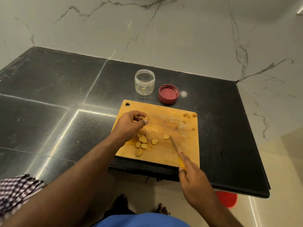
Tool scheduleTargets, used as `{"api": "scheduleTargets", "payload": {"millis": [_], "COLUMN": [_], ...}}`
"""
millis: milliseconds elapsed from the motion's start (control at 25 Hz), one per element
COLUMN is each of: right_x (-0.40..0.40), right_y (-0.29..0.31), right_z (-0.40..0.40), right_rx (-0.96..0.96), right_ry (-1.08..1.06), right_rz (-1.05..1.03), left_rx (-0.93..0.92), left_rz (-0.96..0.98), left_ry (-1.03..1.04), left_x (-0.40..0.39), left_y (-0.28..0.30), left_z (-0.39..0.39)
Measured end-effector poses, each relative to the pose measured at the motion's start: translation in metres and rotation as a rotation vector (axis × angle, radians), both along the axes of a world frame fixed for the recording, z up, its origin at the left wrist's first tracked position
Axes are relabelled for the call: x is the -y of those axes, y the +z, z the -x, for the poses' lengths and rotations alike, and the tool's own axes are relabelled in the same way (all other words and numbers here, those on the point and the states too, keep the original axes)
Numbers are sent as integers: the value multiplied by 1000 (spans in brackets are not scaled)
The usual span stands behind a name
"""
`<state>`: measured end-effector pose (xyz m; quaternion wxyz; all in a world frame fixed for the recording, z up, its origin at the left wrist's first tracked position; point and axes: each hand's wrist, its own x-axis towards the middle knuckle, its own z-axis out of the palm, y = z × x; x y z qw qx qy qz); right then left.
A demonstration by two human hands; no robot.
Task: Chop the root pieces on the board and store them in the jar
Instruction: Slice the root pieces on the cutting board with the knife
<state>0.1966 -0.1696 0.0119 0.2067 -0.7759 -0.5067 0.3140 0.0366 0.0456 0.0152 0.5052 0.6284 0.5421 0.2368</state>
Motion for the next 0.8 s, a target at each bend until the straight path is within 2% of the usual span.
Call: {"api": "scheduleTargets", "payload": {"millis": [120, 200, 320, 520, 680, 800], "right_x": [-2, -5, -3, -3, -2, -1], "right_y": [5, 8, 7, 9, 8, 8], "right_z": [22, 18, 1, 19, 1, -16], "right_rx": [-92, -117, -50, -107, -176, -243], "right_ry": [125, 84, 15, 135, -21, -112], "right_rz": [-15, -25, -35, 4, -34, -38], "left_rx": [-3, -12, -22, -35, -32, 81], "left_rz": [3, 2, 5, 29, 60, 177], "left_ry": [-14, -22, -39, -38, -90, -168], "left_x": [2, 3, 3, 6, 10, 14], "left_y": [1, 0, -3, -2, -1, 4], "left_z": [-5, -5, -3, -10, -19, -27]}}
